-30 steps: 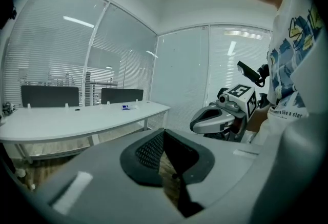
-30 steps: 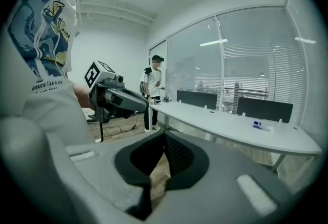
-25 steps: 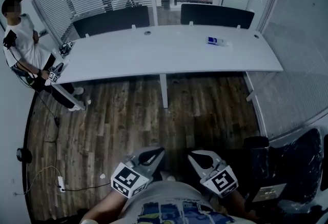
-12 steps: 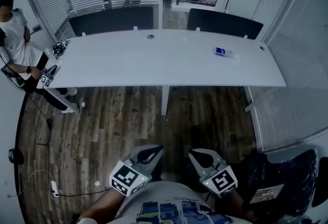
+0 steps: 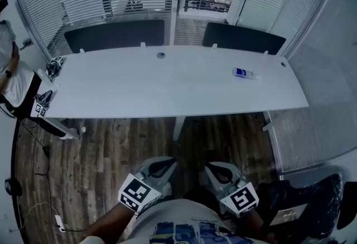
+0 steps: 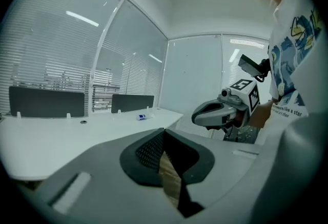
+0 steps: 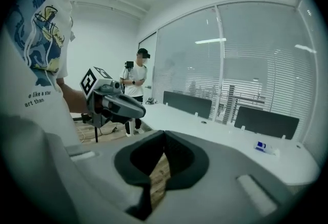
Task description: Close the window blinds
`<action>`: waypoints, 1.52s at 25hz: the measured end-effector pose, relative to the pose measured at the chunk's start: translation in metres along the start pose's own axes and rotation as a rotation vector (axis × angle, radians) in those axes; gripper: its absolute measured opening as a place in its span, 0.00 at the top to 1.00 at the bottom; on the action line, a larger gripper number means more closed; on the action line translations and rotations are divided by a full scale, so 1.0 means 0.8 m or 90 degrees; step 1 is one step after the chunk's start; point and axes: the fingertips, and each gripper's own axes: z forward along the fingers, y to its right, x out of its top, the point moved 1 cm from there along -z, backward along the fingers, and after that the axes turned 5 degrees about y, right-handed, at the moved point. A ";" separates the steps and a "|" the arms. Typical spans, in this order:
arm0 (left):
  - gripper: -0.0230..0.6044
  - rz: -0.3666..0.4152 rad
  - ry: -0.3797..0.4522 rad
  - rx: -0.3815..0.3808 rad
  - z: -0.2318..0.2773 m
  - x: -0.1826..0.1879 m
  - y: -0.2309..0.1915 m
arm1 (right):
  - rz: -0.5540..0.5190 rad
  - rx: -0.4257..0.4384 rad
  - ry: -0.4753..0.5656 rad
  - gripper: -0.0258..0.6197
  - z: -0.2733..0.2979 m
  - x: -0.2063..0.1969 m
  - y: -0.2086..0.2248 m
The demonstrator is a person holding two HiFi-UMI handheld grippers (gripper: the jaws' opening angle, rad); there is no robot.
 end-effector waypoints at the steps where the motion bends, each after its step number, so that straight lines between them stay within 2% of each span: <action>1: 0.96 -0.003 0.005 -0.006 0.004 0.004 -0.006 | 0.000 -0.001 -0.004 0.96 0.005 0.001 0.004; 5: 0.96 -0.022 0.007 -0.017 0.025 0.004 -0.032 | 0.010 -0.004 -0.021 0.96 0.029 -0.002 0.029; 9: 0.96 -0.017 -0.004 -0.007 0.051 0.001 -0.057 | 0.010 0.008 -0.019 0.96 0.054 -0.006 0.062; 13: 0.96 -0.018 -0.017 0.023 0.083 0.006 -0.094 | 0.007 0.024 -0.006 0.96 0.086 -0.003 0.109; 21: 0.96 0.021 0.007 0.096 0.173 0.066 -0.177 | -0.010 0.059 0.021 0.96 0.147 0.014 0.236; 25: 0.96 0.016 0.020 0.127 0.212 0.086 -0.204 | -0.047 0.100 0.025 0.96 0.172 0.016 0.286; 27: 0.96 0.014 0.023 0.140 0.230 0.096 -0.216 | -0.043 0.109 0.021 0.96 0.181 0.014 0.309; 33: 0.96 0.024 0.015 0.166 0.263 0.095 -0.241 | -0.017 0.116 0.027 0.96 0.206 0.006 0.350; 36: 0.96 0.033 0.016 0.166 0.269 0.098 -0.269 | -0.020 0.105 0.022 0.96 0.226 0.002 0.367; 38: 0.96 0.030 0.009 0.158 0.270 0.091 -0.291 | 0.002 0.085 0.021 0.96 0.238 -0.004 0.369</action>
